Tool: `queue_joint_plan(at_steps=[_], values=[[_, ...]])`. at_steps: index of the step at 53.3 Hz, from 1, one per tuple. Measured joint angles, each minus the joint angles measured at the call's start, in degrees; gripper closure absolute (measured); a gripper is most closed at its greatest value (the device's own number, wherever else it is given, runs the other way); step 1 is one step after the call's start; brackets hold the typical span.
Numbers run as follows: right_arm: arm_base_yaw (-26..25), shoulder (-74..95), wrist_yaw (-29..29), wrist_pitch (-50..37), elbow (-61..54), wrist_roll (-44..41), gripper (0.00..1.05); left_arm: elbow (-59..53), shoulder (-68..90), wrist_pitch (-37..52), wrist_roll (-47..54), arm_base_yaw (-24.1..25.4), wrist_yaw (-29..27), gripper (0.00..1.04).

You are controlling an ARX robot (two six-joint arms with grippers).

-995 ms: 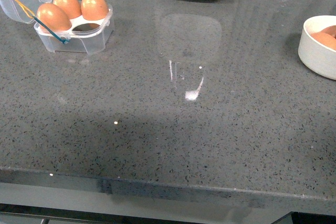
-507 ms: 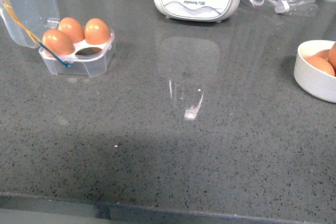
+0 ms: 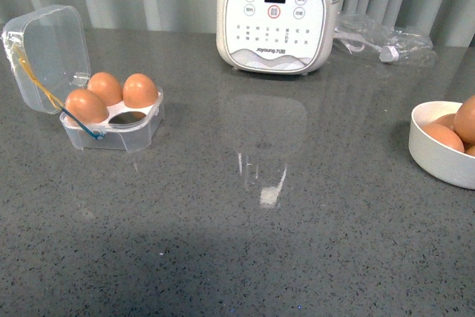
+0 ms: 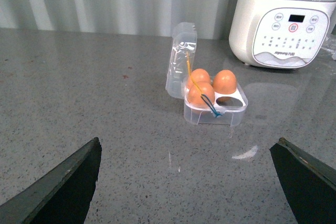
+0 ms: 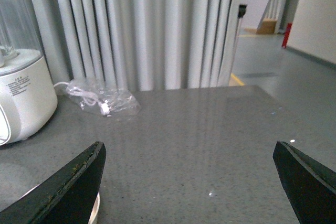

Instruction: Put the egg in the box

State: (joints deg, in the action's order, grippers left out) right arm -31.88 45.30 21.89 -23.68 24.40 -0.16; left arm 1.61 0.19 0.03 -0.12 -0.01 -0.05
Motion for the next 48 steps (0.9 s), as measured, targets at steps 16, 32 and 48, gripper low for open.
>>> queue_joint_plan(at_steps=[16, 32, 48], values=[[9.62, 19.34, -0.83, -4.37, 5.18, 2.32, 0.07, 0.00, -0.07, 0.00, 0.00, 0.00, 0.00, 0.07], [16.46, 29.31, 3.76, 1.03, 12.15, -3.32, 0.07, 0.00, -0.07, 0.00, 0.00, 0.00, 0.00, 0.07], [22.29, 39.32, 2.14, 2.10, 17.20, -8.09, 0.07, 0.00, -0.07, 0.00, 0.00, 0.00, 0.00, 0.07]])
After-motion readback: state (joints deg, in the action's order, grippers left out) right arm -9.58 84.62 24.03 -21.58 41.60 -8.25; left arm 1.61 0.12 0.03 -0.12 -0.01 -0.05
